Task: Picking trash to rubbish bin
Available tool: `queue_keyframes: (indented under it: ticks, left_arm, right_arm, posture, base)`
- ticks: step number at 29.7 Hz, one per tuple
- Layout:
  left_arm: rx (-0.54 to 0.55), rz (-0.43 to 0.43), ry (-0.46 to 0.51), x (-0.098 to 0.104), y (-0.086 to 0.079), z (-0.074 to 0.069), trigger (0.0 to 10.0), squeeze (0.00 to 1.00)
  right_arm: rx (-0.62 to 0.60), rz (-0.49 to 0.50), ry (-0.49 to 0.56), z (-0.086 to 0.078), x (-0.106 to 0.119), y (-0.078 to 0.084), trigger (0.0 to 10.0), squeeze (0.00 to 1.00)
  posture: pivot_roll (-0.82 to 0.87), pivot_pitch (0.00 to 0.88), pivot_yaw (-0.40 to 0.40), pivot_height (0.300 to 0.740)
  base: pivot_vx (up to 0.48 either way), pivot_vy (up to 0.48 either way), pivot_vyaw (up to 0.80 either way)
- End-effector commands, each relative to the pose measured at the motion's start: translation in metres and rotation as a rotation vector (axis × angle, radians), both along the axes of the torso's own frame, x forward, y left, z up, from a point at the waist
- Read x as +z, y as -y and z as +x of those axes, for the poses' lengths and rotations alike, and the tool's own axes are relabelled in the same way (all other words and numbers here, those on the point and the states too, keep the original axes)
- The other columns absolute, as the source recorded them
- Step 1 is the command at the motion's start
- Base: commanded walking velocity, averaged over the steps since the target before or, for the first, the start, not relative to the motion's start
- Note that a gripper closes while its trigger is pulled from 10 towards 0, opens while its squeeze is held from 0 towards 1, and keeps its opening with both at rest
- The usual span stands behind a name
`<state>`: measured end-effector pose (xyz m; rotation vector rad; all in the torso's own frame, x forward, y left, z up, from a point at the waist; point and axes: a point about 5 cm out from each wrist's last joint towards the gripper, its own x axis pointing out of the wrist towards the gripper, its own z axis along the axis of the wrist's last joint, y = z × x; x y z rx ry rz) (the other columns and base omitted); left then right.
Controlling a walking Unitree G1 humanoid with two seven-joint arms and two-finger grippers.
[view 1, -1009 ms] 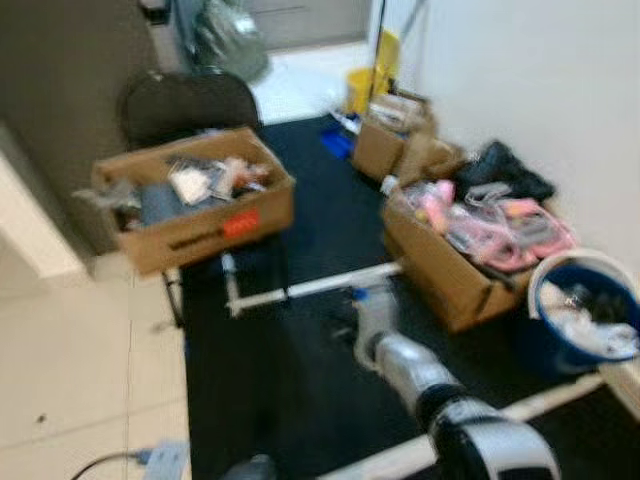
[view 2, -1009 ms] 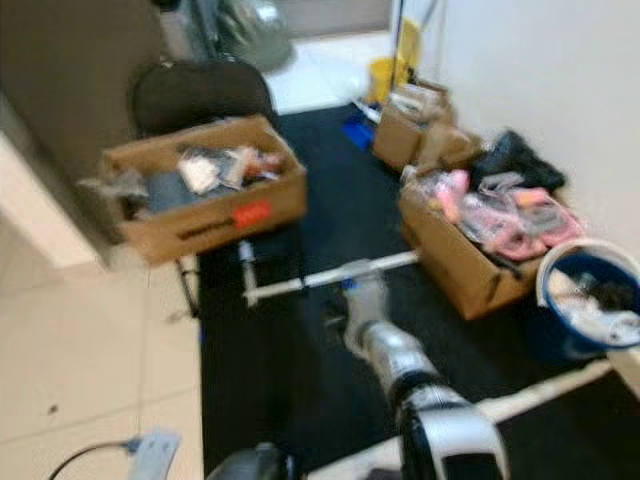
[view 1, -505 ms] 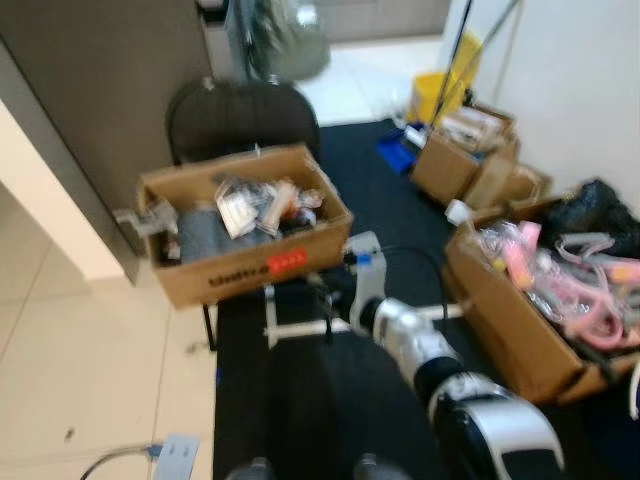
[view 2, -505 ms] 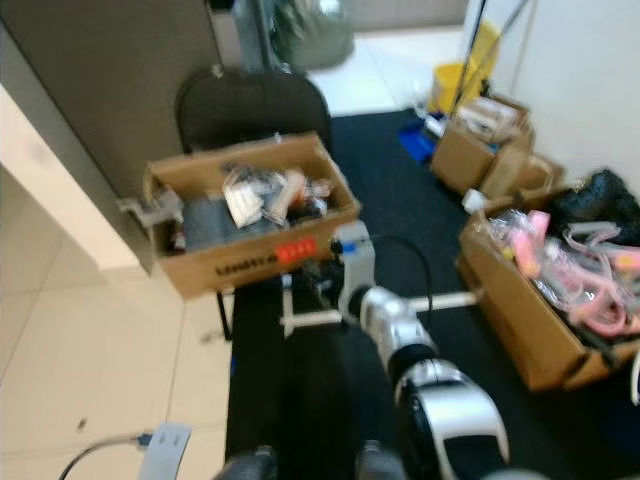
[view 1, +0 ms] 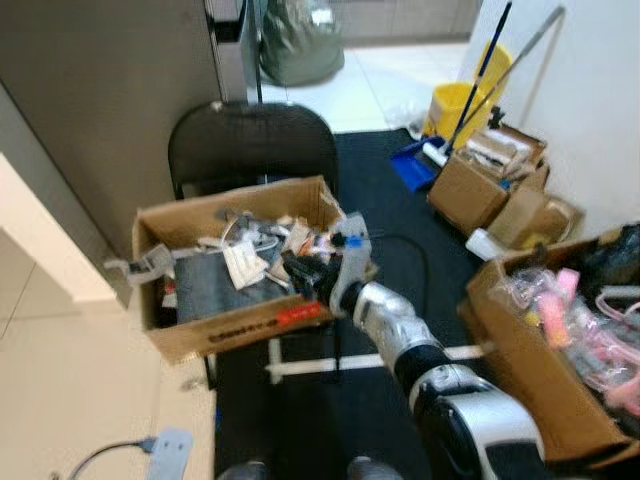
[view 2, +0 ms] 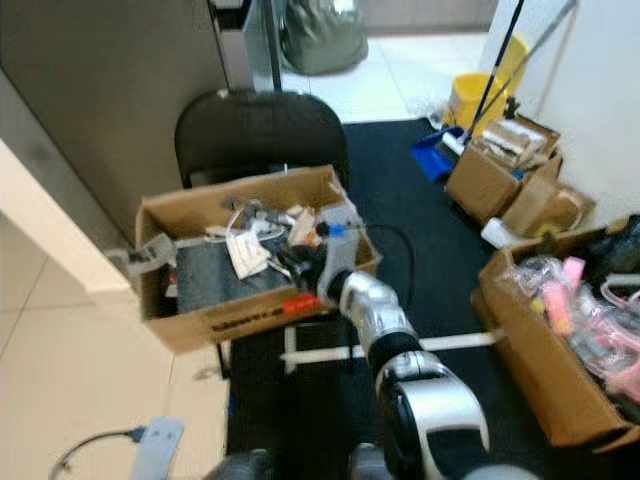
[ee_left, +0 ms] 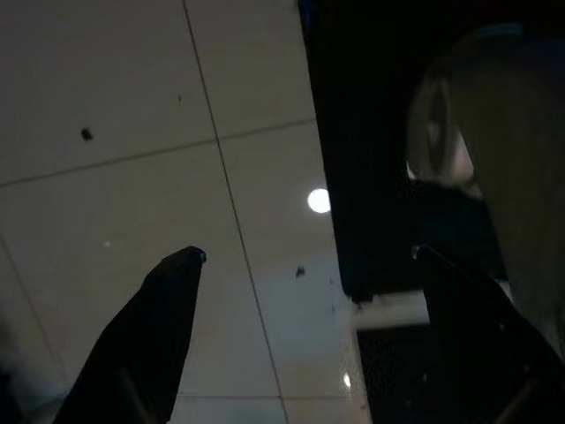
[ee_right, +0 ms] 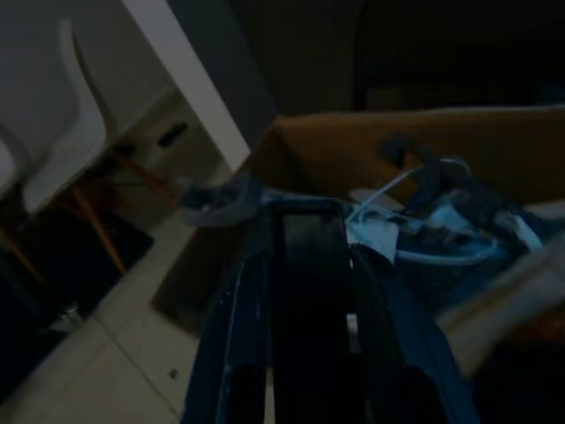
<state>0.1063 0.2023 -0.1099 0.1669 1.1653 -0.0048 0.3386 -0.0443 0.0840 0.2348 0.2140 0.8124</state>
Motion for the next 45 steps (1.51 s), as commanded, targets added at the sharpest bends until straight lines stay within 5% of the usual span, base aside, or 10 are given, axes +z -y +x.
queue_keyframes:
  ticks: [1,6,7,19,26,27,33,38,40,45]
  left_arm:
    - [0.011,0.0,-0.047,-0.004,0.002,-0.013,10.0,0.0]
    - [0.017,0.007,-0.049,-0.004,0.002,-0.014,10.0,0.0]
    - [0.025,0.009,-0.046,-0.004,0.001,-0.013,10.0,0.0]
    - [0.019,0.008,-0.062,-0.005,0.004,-0.015,10.0,0.0]
    - [0.026,0.006,-0.068,-0.005,0.005,-0.015,10.0,0.0]
    - [0.022,0.001,-0.068,-0.005,0.006,-0.015,10.0,0.0]
    - [0.016,0.0,-0.072,-0.005,0.007,-0.015,10.0,0.0]
    - [0.009,-0.002,-0.073,-0.006,0.007,-0.015,10.0,0.0]
    - [0.01,-0.007,-0.071,-0.006,0.008,-0.015,10.0,0.0]
    - [0.012,-0.003,-0.068,-0.005,0.008,-0.014,10.0,0.0]
  right_arm:
    - [0.004,0.008,-0.004,-0.002,-0.001,-0.007,10.0,0.0]
    - [-0.001,0.009,-0.005,-0.003,-0.001,-0.009,10.0,0.0]
    - [-0.04,0.029,-0.011,-0.001,-0.001,-0.006,10.0,1.0]
    - [-0.108,-0.021,-0.067,-0.005,-0.018,0.018,10.0,1.0]
    - [-0.007,0.109,-0.198,-0.013,-0.029,0.035,10.0,0.89]
    - [0.157,0.233,-0.267,-0.026,-0.034,0.05,10.0,0.0]
    - [0.259,0.197,-0.371,-0.05,-0.056,0.085,10.0,0.0]
    - [0.168,0.058,-0.487,-0.067,-0.081,0.108,10.0,0.0]
    - [-0.011,-0.125,-0.673,-0.097,-0.113,0.138,10.0,0.0]
    - [-0.149,-0.265,-0.83,-0.132,-0.139,0.162,10.0,0.0]
  posture:
    - [0.01,0.072,0.024,0.74]
    - [0.01,0.073,0.023,0.74]
    - [0.01,0.074,0.024,0.74]
    - [0.01,0.075,0.023,0.74]
    - [0.01,0.073,0.024,0.74]
    - [0.01,0.072,0.025,0.74]
    - [0.0,0.073,0.024,0.74]
    - [0.0,0.072,0.023,0.74]
    - [0.0,0.068,0.022,0.74]
    - [0.0,0.068,0.022,0.74]
  base:
    - [0.277,0.0,0.0]
    - [0.104,0.0,0.0]
    - [0.0,0.0,0.0]
    - [0.0,0.0,0.0]
    - [0.0,0.0,0.0]
    - [0.0,0.0,0.0]
    - [-0.084,0.0,0.0]
    - [-0.29,0.0,0.0]
    - [-0.291,0.0,0.0]
    - [-0.107,0.0,0.0]
